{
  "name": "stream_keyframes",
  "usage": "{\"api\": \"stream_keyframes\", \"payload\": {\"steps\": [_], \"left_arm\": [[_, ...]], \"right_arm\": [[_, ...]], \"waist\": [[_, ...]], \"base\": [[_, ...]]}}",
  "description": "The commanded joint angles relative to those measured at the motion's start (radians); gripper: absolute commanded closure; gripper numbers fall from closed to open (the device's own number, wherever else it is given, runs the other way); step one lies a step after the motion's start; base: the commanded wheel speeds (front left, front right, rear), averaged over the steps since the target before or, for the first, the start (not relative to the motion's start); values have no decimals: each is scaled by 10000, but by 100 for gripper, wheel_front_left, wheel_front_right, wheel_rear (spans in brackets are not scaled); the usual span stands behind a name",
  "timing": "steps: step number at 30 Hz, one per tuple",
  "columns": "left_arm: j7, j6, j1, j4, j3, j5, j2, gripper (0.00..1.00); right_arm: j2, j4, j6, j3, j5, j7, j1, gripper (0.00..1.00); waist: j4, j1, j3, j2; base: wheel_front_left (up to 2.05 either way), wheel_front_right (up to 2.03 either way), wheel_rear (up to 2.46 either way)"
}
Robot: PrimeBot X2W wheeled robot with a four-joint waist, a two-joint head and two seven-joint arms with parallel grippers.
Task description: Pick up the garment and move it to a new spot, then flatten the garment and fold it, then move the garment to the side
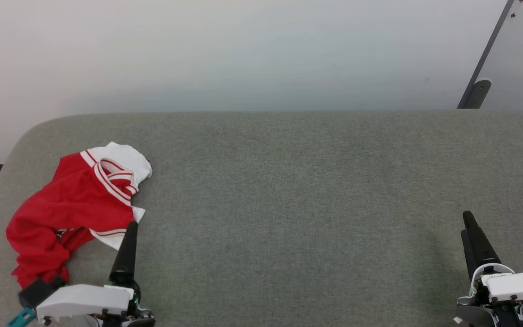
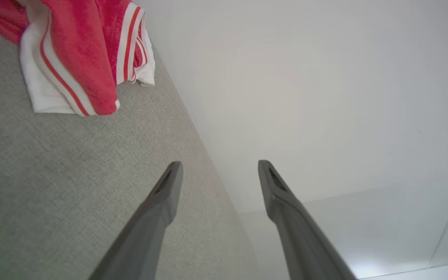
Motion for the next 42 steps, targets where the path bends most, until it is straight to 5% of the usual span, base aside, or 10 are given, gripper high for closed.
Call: {"api": "stream_keyframes", "payload": {"steps": [1,18,42], "left_arm": [[-113,51,-250,-235,29,558,67,0],[-768,658,-80,-639,-309,4561,194,0],[-1521,1644,-11,-588,-1484,7782,1003,0]], "right_arm": [[-187,-120,-2,117,-354,-134,-354,0],[-571,-416,-3,352,-4068,-808,-538,0],[-658,-497,-5,301,-8947,-1560,-685,0]], "waist": [[2,0,-1,0],[30,0,14,0],[12,0,11,0]], "base": [[0,0,0],[0,0,0],[0,0,0]]}}
